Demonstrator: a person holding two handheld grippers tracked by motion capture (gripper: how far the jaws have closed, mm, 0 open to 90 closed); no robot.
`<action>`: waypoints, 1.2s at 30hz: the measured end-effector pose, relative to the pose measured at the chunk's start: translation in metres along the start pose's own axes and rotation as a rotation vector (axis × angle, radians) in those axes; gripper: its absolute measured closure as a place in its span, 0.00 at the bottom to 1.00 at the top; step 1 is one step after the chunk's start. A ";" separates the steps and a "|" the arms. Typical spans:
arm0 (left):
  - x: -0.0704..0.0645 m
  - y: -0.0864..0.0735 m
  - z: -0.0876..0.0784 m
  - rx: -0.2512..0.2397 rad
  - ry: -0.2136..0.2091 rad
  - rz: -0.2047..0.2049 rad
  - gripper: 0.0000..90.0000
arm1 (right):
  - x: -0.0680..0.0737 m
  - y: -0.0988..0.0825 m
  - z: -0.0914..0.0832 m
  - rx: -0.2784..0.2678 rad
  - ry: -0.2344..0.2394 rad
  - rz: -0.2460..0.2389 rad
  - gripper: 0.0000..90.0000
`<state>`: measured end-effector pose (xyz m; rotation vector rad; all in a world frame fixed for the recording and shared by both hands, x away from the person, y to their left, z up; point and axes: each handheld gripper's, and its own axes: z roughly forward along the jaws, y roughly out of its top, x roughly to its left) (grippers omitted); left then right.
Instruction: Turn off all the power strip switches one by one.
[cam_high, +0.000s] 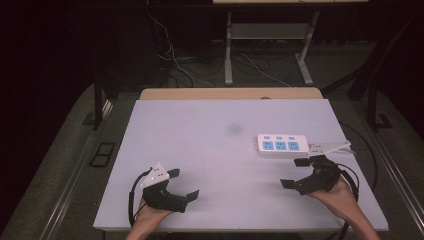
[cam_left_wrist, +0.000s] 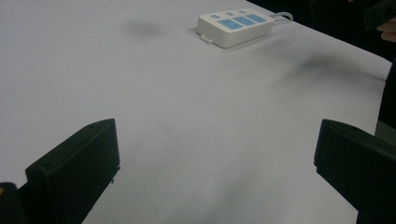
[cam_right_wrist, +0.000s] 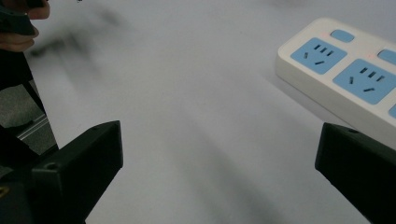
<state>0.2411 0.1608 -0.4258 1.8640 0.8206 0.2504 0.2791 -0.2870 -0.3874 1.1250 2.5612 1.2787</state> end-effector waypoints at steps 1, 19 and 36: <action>0.000 0.000 0.000 0.002 -0.001 0.001 0.00 | -0.001 0.003 -0.002 0.001 -0.002 -0.003 0.01; -0.001 0.000 0.001 -0.011 -0.014 0.007 0.00 | -0.010 0.023 -0.005 0.020 -0.012 -0.027 0.01; -0.001 -0.001 0.003 -0.011 -0.010 0.015 0.00 | -0.026 0.043 -0.003 0.047 -0.036 -0.041 0.01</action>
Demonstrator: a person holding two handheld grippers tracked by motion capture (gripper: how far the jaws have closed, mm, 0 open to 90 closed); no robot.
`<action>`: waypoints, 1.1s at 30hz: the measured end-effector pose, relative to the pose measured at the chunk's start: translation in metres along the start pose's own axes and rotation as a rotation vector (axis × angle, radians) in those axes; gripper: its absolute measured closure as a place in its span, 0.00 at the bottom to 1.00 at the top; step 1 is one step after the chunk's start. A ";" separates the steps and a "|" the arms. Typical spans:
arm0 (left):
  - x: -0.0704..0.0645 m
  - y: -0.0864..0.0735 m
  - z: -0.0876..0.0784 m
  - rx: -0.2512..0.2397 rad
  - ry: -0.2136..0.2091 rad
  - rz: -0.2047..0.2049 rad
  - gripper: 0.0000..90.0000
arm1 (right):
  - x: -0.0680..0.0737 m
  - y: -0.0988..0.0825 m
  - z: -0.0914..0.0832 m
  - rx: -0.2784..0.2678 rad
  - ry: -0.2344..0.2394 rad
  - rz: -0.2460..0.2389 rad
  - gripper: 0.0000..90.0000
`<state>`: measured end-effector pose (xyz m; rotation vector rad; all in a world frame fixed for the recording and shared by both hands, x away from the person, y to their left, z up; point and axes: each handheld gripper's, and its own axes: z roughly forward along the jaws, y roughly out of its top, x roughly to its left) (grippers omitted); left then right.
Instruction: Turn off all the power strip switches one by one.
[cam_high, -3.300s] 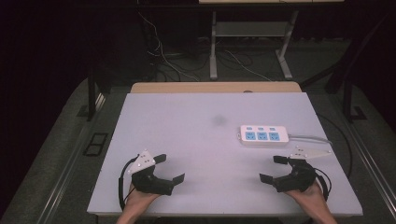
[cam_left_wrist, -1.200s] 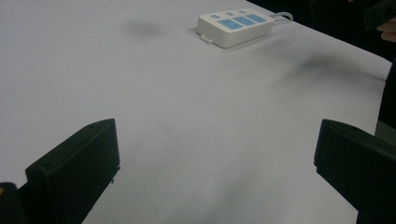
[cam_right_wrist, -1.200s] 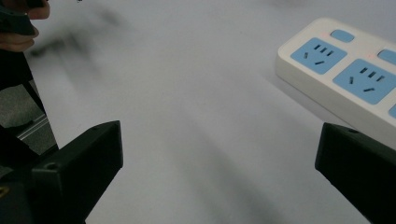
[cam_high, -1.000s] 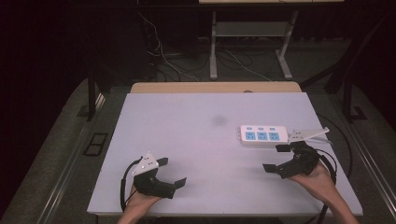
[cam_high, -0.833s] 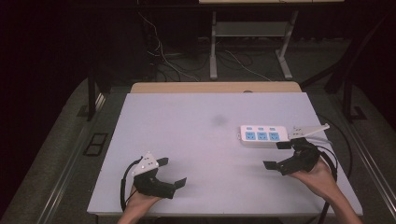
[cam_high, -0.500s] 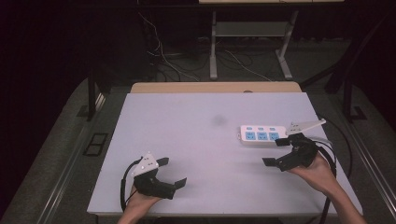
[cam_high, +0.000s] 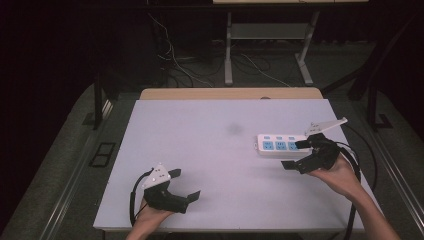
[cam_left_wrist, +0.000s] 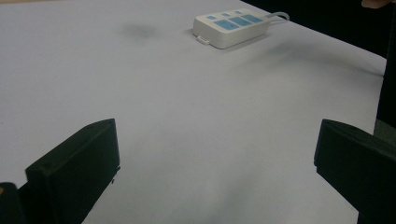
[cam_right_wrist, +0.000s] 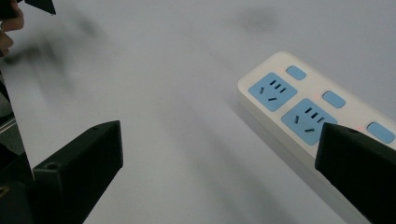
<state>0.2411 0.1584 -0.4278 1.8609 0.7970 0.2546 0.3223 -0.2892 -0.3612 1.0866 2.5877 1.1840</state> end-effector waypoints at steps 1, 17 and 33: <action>0.000 0.000 0.000 0.000 0.001 0.000 0.00 | -0.001 0.001 0.000 0.000 -0.001 0.000 0.01; 0.000 0.000 0.001 0.005 0.000 0.000 0.00 | -0.019 0.025 -0.003 0.007 -0.033 -0.015 0.01; 0.001 0.000 0.001 0.010 0.005 -0.001 0.00 | -0.039 0.042 -0.004 0.016 -0.070 0.003 0.01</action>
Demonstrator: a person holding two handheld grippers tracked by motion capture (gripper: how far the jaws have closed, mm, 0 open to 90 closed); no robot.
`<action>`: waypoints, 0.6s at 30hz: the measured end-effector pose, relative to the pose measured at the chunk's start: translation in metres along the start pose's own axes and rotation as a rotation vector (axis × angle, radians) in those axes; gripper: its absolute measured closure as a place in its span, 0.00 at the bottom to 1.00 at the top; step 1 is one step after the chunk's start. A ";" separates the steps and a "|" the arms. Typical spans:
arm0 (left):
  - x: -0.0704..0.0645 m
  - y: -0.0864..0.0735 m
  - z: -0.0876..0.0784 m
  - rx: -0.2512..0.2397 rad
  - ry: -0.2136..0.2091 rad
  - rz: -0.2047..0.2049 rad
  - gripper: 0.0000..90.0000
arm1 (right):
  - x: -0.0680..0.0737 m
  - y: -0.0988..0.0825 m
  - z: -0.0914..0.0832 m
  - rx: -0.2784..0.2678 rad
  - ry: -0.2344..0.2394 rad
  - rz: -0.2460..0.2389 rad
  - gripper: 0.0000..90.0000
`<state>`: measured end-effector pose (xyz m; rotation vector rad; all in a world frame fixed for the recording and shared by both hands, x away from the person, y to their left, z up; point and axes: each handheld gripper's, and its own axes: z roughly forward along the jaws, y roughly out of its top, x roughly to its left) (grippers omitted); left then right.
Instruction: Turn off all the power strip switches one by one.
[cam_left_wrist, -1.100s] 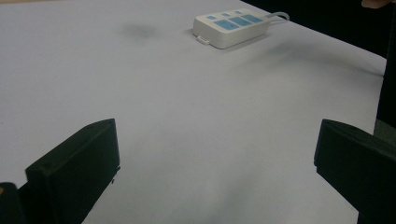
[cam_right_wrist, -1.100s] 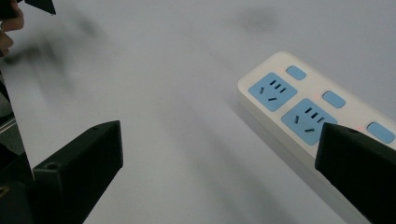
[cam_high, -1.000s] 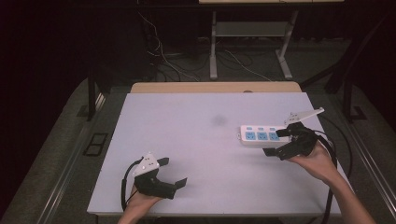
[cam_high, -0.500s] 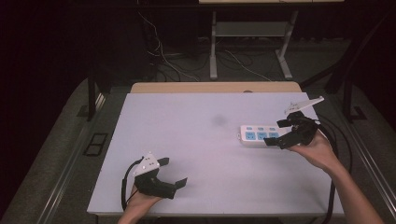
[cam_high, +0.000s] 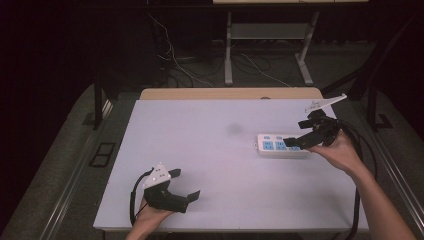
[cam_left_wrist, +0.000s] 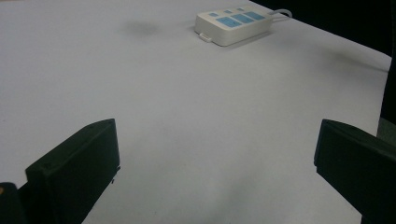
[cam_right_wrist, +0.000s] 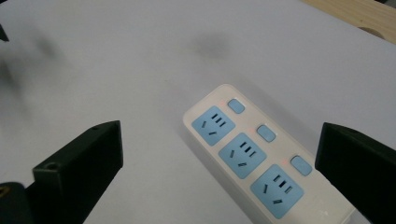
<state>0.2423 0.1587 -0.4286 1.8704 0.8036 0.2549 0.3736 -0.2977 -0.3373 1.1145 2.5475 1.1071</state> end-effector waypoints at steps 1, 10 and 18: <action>0.000 0.000 0.000 0.000 0.001 0.000 0.00 | -0.003 0.002 0.001 0.005 -0.008 0.009 0.01; 0.000 0.000 0.000 0.008 0.006 0.000 0.00 | -0.020 0.007 0.004 -0.004 -0.029 0.055 0.01; 0.001 0.000 0.000 0.012 0.007 0.000 0.00 | -0.032 0.009 0.007 0.037 -0.083 0.073 0.09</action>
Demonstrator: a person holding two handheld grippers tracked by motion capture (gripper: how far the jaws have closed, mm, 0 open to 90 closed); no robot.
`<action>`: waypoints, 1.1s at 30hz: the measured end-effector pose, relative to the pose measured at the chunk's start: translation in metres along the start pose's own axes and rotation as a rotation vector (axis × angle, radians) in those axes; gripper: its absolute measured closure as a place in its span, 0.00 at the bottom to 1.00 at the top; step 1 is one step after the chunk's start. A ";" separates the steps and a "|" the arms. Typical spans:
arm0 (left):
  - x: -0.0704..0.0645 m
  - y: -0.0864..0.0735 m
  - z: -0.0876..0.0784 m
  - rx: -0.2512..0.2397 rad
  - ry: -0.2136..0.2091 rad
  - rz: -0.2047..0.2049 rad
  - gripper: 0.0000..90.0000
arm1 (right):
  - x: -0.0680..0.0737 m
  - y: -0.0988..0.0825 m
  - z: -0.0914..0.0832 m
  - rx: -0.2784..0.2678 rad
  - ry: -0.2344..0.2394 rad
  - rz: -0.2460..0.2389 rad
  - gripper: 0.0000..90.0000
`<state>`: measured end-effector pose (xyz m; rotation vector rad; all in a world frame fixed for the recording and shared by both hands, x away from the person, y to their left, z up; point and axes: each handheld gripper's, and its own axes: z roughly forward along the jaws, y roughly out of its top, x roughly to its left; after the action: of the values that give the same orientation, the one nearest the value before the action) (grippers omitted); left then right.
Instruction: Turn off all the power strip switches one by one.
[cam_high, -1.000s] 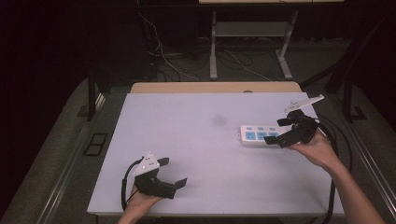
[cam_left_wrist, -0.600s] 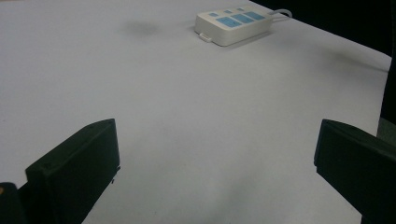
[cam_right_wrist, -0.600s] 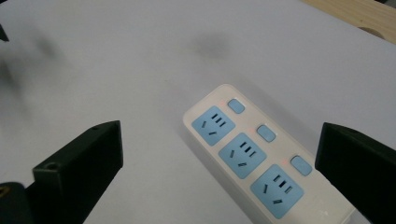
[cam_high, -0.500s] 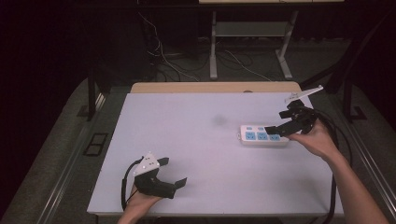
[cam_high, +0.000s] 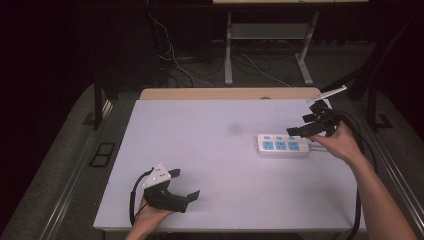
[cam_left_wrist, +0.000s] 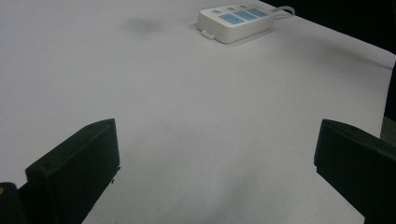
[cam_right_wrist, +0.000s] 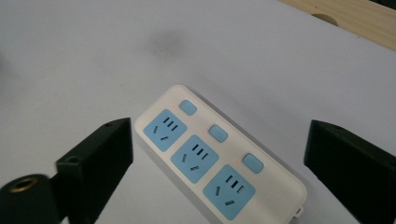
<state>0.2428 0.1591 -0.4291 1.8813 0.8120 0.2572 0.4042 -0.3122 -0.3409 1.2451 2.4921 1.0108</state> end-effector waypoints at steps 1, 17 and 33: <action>0.000 0.000 0.000 0.000 0.000 0.000 0.00 | -0.001 0.000 0.001 0.006 -0.009 0.004 0.09; 0.000 0.000 0.000 -0.002 0.002 0.003 0.00 | -0.012 -0.001 0.021 0.087 -0.047 0.007 0.52; -0.001 0.000 -0.001 -0.008 0.003 0.005 0.00 | -0.022 -0.010 0.042 0.150 -0.036 0.050 1.00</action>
<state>0.2417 0.1592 -0.4282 1.8761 0.8067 0.2663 0.4304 -0.3127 -0.3816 1.3613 2.5616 0.8177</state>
